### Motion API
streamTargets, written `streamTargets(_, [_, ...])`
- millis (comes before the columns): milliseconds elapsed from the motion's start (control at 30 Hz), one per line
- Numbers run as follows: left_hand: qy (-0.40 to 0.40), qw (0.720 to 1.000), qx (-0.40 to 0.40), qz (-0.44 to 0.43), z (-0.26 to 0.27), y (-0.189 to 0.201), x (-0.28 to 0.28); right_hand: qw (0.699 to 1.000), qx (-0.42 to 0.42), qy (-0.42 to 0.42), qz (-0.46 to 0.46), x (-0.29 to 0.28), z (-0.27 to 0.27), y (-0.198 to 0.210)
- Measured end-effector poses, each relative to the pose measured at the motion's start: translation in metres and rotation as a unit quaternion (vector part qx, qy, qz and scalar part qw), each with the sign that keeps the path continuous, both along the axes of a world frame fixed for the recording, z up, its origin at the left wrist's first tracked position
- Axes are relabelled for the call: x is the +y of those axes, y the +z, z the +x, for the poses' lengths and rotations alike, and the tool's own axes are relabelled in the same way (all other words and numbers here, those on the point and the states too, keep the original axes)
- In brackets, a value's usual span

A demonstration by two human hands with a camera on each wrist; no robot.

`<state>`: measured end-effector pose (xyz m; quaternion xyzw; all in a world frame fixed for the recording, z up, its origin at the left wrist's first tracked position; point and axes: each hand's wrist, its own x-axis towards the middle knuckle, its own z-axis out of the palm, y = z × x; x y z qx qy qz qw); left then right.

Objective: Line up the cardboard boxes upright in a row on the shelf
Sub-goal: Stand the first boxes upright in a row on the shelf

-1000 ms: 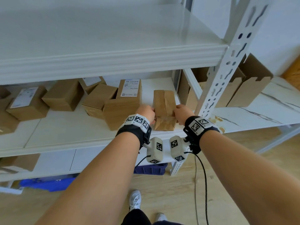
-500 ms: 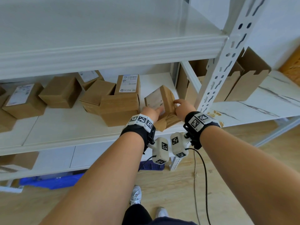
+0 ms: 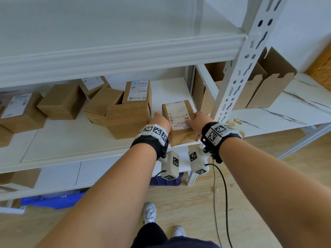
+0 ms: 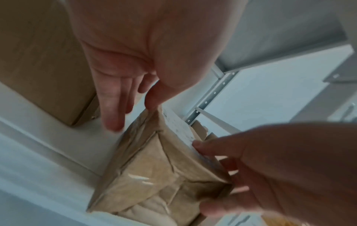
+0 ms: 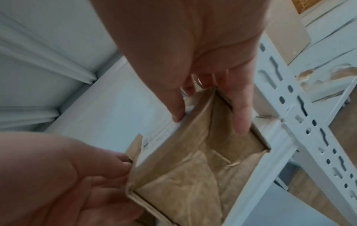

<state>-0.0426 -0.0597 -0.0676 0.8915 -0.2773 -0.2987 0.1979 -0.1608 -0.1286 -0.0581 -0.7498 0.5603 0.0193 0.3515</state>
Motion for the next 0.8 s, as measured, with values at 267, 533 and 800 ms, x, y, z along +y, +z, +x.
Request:
streamTargets(267, [-0.199,0.957,-0.21,0.009,0.006,0.01,-0.003,0.993,0.005,0.11,-0.039,-0.006,0.006,0.016])
streamTargets(533, [-0.304,0.913,-0.27,0.038,0.01,0.006,-0.006,0.994,-0.053,0.004,-0.091,-0.009,0.003,0.001])
streamTargets(800, [-0.222,0.939,-0.243,0.098,0.006,0.009,-0.011,0.998,0.052,-0.023,-0.008,-0.004,0.007,0.001])
